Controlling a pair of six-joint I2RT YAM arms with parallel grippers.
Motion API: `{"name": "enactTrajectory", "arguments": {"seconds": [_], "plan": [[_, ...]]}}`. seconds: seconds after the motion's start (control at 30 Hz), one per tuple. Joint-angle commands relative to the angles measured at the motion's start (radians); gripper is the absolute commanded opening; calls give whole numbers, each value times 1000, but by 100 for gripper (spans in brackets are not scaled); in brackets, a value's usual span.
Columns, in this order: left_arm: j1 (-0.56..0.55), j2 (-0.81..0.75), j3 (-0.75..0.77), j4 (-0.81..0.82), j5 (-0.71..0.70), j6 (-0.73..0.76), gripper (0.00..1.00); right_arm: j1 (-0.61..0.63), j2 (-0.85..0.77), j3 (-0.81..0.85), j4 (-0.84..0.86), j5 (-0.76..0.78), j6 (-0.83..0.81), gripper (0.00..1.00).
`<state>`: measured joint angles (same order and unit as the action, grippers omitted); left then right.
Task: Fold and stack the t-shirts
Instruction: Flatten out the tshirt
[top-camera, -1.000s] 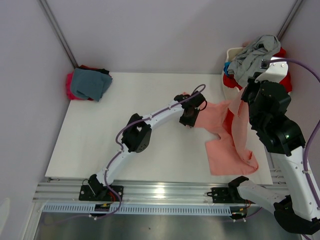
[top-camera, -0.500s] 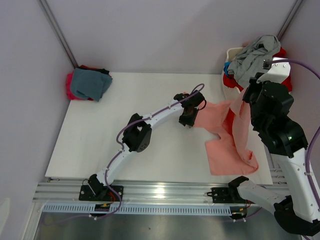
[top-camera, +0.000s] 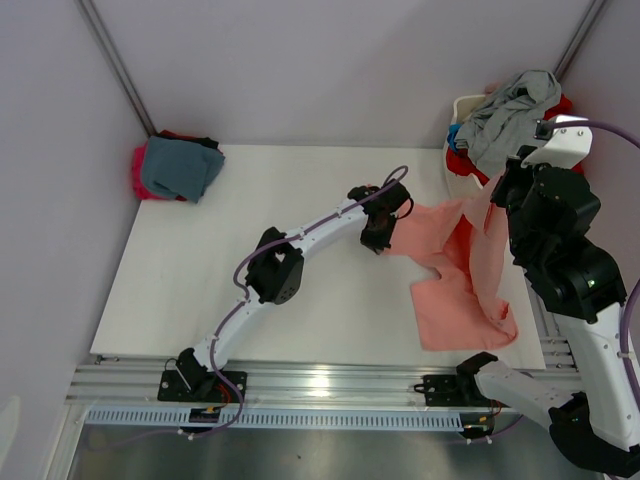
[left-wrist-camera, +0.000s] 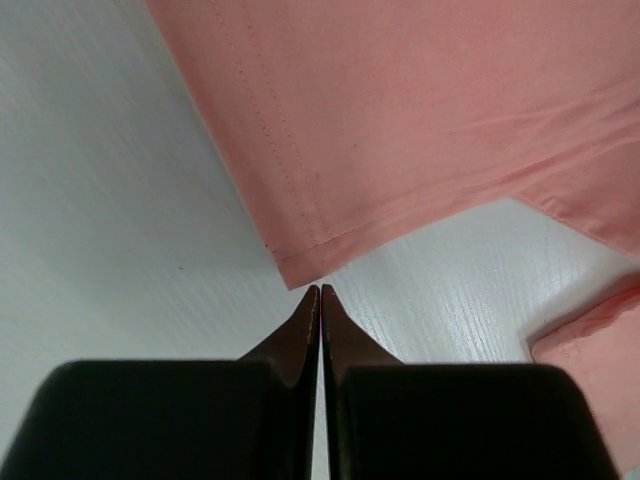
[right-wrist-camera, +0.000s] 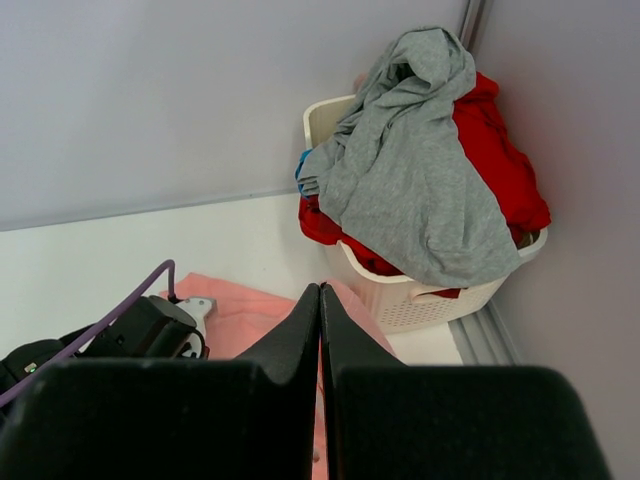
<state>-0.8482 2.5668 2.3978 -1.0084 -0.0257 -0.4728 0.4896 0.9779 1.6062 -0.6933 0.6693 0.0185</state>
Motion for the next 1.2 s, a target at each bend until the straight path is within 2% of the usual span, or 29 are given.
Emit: {"name": "enactTrajectory", "arguments": {"seconds": [0.0,0.03,0.07,0.1,0.13,0.17,0.33,0.4,0.43,0.47,0.5,0.6,0.63,0.67,0.7,0.9,0.97,1.0,1.07,1.17], "plan": [[8,4,46,5,18,-20,0,6,-2,38,12,-5,-14,0],[8,3,43,8,18,-21,1,7,-2,40,14,-5,-14,0],[8,-2,32,11,18,-23,28,9,-1,40,14,-4,-14,0],[9,-3,28,13,18,-35,41,7,1,40,14,-4,-14,0],[11,-7,23,14,18,-43,46,7,2,40,15,-2,-15,0],[15,-7,23,14,55,-49,58,7,2,41,14,-4,-14,0],[49,-23,-25,33,200,-159,79,7,4,46,14,-8,-41,0],[80,-36,-70,76,272,-220,68,9,4,49,14,-11,-43,0],[87,-31,-68,77,276,-230,46,9,2,47,14,-11,-45,0],[89,-27,-54,71,273,-236,38,7,2,50,14,-13,-46,0],[90,-19,-25,48,273,-245,34,7,4,50,12,-16,-46,0],[110,13,6,33,341,-292,40,9,2,58,15,-20,-51,0],[121,15,3,33,351,-309,21,9,4,63,15,-19,-51,0],[124,18,0,33,359,-338,7,7,4,66,17,-20,-52,0],[129,20,0,30,363,-352,0,7,5,69,20,-20,-54,0],[140,15,-20,48,391,-380,1,7,2,74,28,-20,-63,0],[140,7,-37,60,392,-380,12,7,2,75,28,-22,-63,0],[138,7,-37,60,397,-377,23,7,2,75,29,-22,-65,0],[132,0,-48,56,392,-372,79,7,2,77,31,-22,-68,0],[129,-16,-96,77,398,-386,80,7,4,77,28,-19,-71,0]]}}
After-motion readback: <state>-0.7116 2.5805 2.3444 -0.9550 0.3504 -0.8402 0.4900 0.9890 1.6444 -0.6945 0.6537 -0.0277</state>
